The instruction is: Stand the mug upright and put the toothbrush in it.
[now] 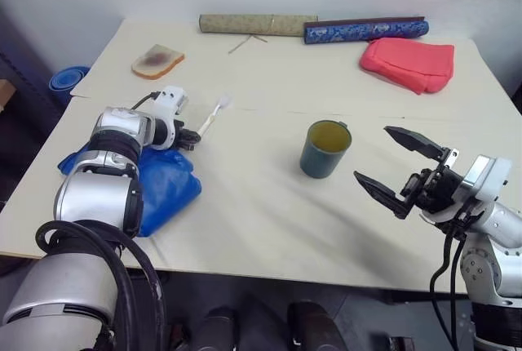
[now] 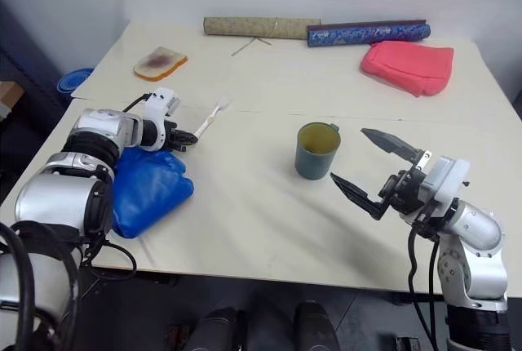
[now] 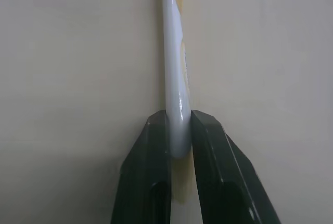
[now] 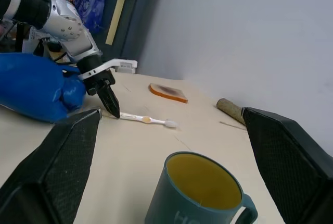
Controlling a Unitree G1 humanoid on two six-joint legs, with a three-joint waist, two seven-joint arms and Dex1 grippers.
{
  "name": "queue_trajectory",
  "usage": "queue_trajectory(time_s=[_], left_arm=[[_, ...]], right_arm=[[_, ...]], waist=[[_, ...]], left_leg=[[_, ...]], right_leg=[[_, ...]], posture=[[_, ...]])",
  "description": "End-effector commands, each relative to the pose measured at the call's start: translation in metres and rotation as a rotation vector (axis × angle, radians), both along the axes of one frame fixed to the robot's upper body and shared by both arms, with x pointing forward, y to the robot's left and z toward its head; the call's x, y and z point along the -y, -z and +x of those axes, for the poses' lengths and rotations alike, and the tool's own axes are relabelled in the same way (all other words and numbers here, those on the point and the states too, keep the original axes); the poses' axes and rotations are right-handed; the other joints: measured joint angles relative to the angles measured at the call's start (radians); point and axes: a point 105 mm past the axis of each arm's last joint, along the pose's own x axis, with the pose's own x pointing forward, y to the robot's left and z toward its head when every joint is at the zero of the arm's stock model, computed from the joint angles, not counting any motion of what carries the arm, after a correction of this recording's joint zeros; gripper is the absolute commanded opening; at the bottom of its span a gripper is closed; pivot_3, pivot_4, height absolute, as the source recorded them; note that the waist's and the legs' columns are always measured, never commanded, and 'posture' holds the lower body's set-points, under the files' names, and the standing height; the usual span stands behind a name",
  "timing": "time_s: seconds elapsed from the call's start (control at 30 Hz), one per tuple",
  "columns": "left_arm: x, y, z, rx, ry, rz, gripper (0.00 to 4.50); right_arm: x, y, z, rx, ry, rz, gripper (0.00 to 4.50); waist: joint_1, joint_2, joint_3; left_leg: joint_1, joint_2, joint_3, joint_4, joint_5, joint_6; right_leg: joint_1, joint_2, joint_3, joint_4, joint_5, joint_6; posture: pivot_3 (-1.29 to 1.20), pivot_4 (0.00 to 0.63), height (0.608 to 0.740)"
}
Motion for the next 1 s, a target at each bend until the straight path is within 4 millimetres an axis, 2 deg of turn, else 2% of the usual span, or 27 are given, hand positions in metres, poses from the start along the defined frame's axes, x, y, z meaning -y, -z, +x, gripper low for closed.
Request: queue_trajectory(time_s=[0.03,0.1,0.2,0.27,0.37,0.43,0.53,0.77,0.9,1.0], left_arm=[[0.024,-0.035,0.005,0.196,0.125,-0.251,0.29],[0.04,-0.073,-0.001,0.366,0.283,-0.429,0.28],[0.059,-0.122,-0.022,0.561,0.519,-0.67,0.28],[0.075,-0.139,-0.038,0.586,0.676,-0.801,0.28],[0.106,-0.151,-0.06,0.587,0.899,-0.898,0.28],[0.124,-0.151,-0.07,0.575,0.995,-0.913,0.28],[0.151,-0.137,-0.078,0.574,1.089,-0.878,0.28],[0.201,-0.092,-0.076,0.628,1.079,-0.774,0.28],[0.214,-0.067,-0.07,0.677,1.017,-0.64,0.28],[0.217,-0.06,-0.067,0.693,0.986,-0.601,0.28]], right_arm=[[0.006,-0.009,-0.007,0.059,0.023,-0.021,4.5],[0.009,-0.007,-0.007,0.052,0.039,-0.025,4.5],[0.018,-0.002,-0.008,0.037,0.072,-0.035,4.5],[0.021,0.0,-0.008,0.03,0.086,-0.037,4.5],[0.023,0.0,-0.008,0.04,0.103,-0.047,4.5],[0.025,-0.001,-0.01,0.057,0.122,-0.056,4.5],[0.035,-0.007,-0.015,0.084,0.182,-0.046,4.5],[0.043,-0.007,-0.035,0.086,0.282,-0.034,4.5],[0.041,-0.007,-0.043,0.086,0.318,-0.019,4.5],[0.039,-0.006,-0.046,0.085,0.33,-0.01,4.5]], waist=[[0.005,0.0,0.0],[0.007,0.0,0.0],[0.014,0.0,0.0],[0.014,0.0,0.0],[0.013,0.0,0.0],[0.013,0.0,0.0],[0.008,0.0,0.0],[0.009,0.0,0.0],[0.008,0.0,0.0],[0.01,0.0,0.0]], left_leg=[[0.0,0.0,0.0,0.0,0.0,0.0],[-0.002,0.0,0.0,0.002,-0.001,0.0],[-0.005,0.0,-0.002,0.005,-0.001,0.001],[-0.007,0.0,-0.004,0.007,-0.001,0.001],[-0.008,0.0,-0.004,0.007,-0.001,0.001],[-0.008,0.0,-0.004,0.007,-0.001,0.001],[-0.008,0.0,-0.004,0.008,-0.001,0.002],[-0.008,0.0,-0.003,0.007,-0.002,0.002],[-0.008,0.001,-0.002,0.007,-0.002,0.002],[-0.007,0.001,-0.001,0.007,-0.002,0.002]], right_leg=[[0.0,0.0,0.0,0.0,0.0,0.0],[0.0,0.0,0.0,0.0,0.0,0.0],[-0.001,0.0,-0.003,-0.001,0.0,0.0],[-0.001,0.0,-0.005,-0.001,0.0,0.0],[-0.001,0.0,-0.005,-0.001,0.0,0.0],[-0.001,0.0,-0.005,-0.001,0.0,0.001],[-0.001,0.0,-0.005,-0.001,0.0,0.001],[-0.001,0.001,-0.004,-0.002,0.0,0.001],[-0.001,0.002,-0.003,-0.003,0.001,0.001],[-0.001,0.002,-0.003,-0.002,0.001,0.001]], posture=[[0.0,0.15,0.74],[0.0,0.15,0.74],[0.0,0.15,0.74],[0.0,0.15,0.74],[0.0,0.15,0.74],[0.0,0.15,0.74],[0.0,0.15,0.74],[0.0,0.15,0.74],[0.0,0.15,0.74],[0.0,0.15,0.74]])
